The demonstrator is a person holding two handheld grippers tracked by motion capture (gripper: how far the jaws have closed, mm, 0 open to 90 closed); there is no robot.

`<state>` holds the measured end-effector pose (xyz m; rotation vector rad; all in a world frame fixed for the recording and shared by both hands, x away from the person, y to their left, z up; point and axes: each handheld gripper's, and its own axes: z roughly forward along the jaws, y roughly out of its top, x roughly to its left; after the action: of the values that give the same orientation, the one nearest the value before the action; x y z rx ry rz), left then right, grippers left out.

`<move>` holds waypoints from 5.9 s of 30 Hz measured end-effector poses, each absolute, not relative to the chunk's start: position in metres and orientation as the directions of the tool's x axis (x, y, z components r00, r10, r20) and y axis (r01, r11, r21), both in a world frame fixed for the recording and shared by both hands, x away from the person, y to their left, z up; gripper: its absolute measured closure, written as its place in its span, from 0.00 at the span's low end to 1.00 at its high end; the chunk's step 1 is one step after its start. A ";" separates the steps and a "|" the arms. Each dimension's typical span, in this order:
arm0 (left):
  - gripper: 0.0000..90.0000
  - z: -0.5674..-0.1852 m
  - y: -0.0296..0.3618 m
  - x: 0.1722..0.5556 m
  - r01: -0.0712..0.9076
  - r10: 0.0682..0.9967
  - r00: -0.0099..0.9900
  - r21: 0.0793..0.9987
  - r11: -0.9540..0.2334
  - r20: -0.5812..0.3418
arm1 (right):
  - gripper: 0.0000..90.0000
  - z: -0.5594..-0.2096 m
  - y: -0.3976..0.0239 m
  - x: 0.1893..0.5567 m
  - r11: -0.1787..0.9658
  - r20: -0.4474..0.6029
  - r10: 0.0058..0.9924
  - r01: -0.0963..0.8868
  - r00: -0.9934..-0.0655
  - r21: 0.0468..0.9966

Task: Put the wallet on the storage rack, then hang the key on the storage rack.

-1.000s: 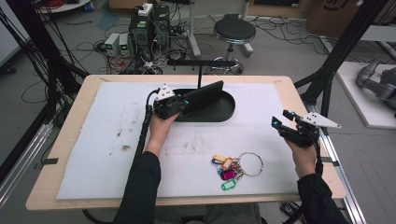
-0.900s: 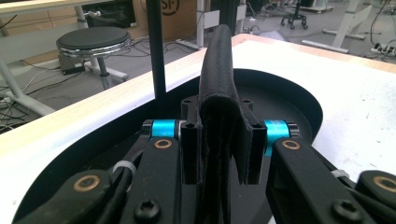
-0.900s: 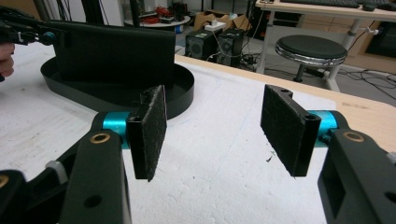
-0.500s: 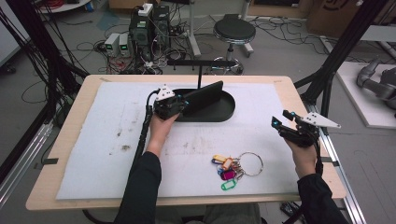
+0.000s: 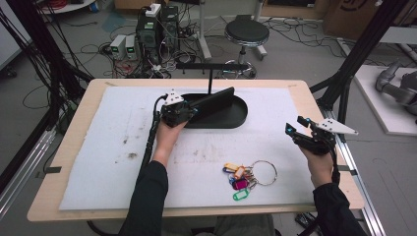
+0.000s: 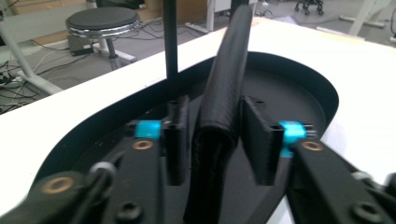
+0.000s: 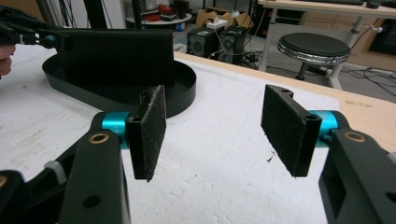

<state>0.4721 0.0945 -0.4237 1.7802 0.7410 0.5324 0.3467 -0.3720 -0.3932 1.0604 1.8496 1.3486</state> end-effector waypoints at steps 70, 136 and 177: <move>0.32 -0.407 0.179 0.298 0.219 0.828 0.559 0.956 -0.196 0.042 | 0.44 -0.415 -0.353 0.297 0.323 -0.028 0.785 0.370 -0.619 0.871; 0.32 -0.419 0.171 0.298 0.244 0.806 0.587 0.934 -0.260 0.071 | 0.97 -0.428 -0.329 0.306 0.337 0.014 0.780 0.439 -0.625 0.833; 0.32 -0.421 0.167 0.298 0.248 0.795 0.602 0.928 -0.276 0.075 | 0.97 -0.446 -0.327 0.319 0.371 0.054 0.796 0.557 -0.603 0.743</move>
<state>0.2977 0.1674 -0.4209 1.8183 0.8460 0.6765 0.3193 -0.3274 -0.4458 1.1896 2.3223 1.0742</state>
